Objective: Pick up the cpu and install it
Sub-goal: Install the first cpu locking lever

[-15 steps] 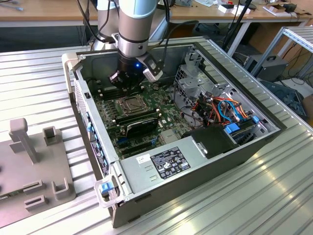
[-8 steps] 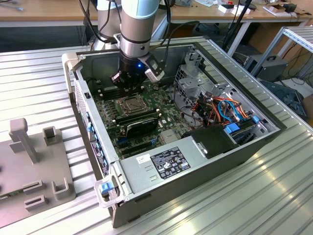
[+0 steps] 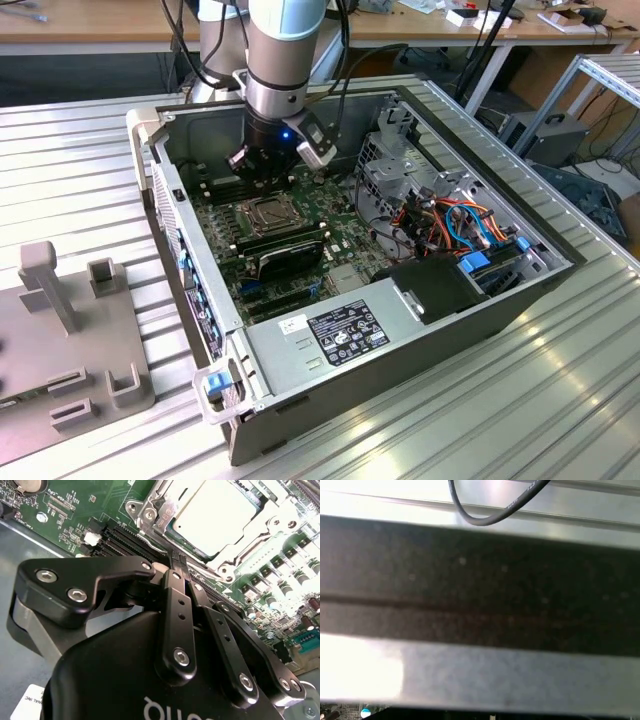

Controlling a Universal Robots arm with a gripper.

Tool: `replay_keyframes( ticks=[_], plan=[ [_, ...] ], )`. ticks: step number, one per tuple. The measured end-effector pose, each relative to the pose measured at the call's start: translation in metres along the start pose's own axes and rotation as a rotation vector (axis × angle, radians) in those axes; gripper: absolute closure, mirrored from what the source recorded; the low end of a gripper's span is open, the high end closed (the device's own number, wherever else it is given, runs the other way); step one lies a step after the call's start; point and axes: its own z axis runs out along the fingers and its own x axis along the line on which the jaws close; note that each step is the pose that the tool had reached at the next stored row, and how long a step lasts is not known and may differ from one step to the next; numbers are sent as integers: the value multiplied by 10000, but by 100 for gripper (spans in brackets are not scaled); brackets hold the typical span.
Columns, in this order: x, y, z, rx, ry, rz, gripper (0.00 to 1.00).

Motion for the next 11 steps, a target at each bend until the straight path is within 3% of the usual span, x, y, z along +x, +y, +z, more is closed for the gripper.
replay_keyframes(
  ticks=[11],
  plan=[
    [3,-8,33,74,9,-3,89]
  ],
)
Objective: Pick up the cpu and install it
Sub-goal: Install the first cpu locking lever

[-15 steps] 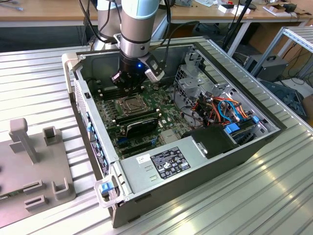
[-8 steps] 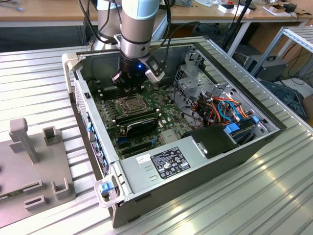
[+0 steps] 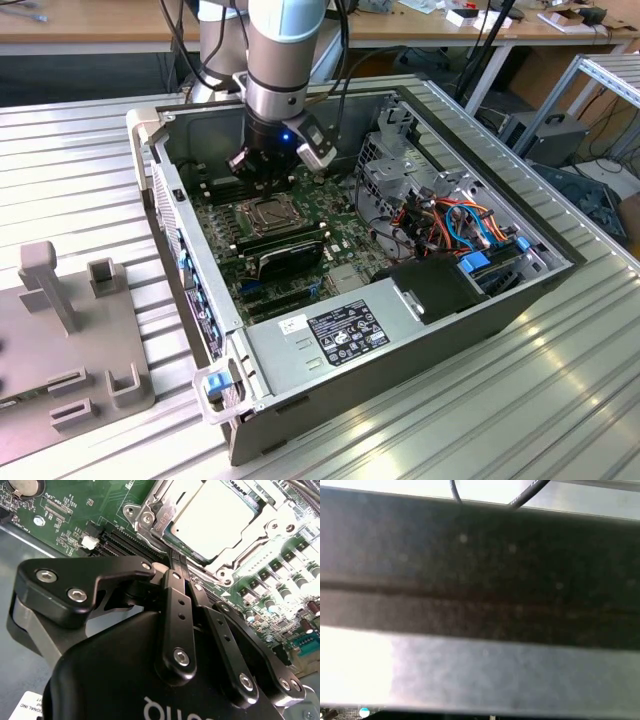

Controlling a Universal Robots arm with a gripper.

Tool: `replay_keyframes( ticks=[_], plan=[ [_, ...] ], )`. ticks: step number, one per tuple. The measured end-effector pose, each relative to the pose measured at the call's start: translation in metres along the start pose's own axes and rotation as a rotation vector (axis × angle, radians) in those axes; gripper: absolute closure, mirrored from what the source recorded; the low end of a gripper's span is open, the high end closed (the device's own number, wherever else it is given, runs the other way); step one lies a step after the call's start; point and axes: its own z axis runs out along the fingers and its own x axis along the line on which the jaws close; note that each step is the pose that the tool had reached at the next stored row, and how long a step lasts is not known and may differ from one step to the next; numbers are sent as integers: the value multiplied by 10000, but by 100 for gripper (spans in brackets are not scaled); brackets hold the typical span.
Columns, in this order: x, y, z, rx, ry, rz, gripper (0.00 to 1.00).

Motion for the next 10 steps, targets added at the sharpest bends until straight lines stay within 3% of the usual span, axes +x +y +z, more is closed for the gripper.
replay_keyframes(
  ticks=[10],
  plan=[
    [0,17,26,33,4,-4,89]
  ],
)
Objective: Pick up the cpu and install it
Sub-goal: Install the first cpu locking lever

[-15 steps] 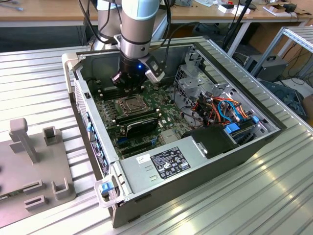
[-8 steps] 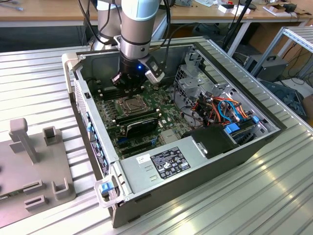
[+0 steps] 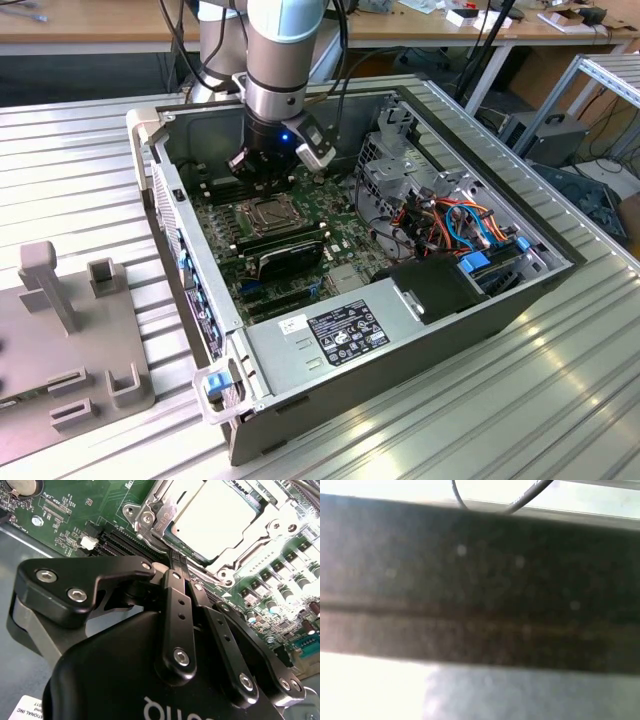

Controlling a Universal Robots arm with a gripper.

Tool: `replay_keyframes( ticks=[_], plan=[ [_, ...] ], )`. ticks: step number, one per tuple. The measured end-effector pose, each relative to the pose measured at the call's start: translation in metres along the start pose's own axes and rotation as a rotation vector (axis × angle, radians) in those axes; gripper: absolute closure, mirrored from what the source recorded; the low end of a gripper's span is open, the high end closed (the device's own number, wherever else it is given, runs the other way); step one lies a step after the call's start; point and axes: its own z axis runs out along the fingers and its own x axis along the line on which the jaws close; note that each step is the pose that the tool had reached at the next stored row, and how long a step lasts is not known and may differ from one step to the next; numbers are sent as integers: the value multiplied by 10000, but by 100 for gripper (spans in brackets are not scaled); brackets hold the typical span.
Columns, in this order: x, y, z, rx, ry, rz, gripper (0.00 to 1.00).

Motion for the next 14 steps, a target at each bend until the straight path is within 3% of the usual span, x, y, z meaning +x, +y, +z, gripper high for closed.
replay_keyframes(
  ticks=[14],
  plan=[
    [0,11,-4,-4,-5,3,89]
  ],
)
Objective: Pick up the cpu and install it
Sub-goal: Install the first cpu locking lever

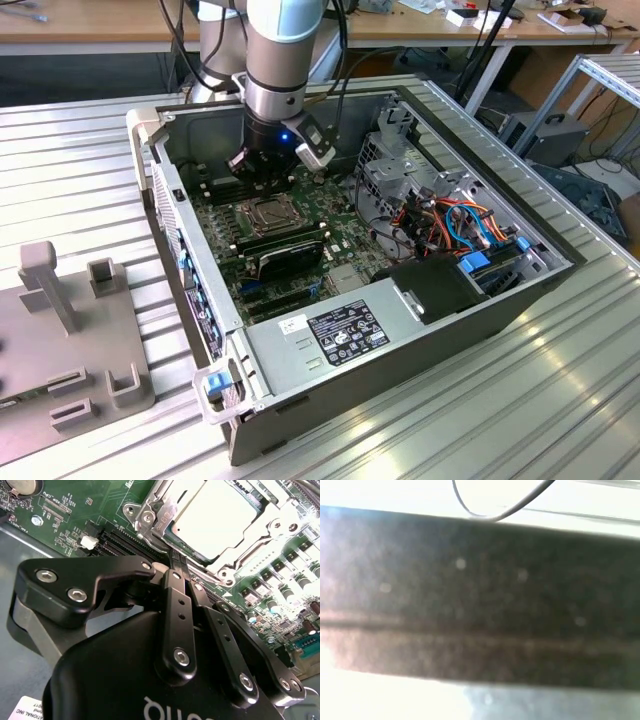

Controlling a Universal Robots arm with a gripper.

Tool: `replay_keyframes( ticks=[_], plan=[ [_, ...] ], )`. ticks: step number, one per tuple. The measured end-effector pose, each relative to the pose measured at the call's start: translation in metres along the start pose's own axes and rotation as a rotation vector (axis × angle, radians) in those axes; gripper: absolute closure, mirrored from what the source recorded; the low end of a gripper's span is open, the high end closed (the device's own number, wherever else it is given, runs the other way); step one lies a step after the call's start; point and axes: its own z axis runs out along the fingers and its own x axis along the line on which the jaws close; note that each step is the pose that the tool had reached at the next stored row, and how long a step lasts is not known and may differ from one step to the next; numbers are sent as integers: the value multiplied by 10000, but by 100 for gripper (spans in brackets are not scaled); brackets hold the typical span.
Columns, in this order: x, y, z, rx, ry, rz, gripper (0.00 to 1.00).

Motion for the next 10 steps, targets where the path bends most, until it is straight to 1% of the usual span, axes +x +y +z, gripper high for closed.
replay_keyframes(
  ticks=[4,5,10],
  plan=[
    [-4,5,-34,-11,-7,0,89],
    [-3,4,-51,2,2,0,89],
    [-7,8,-119,2,1,0,89]
  ],
)
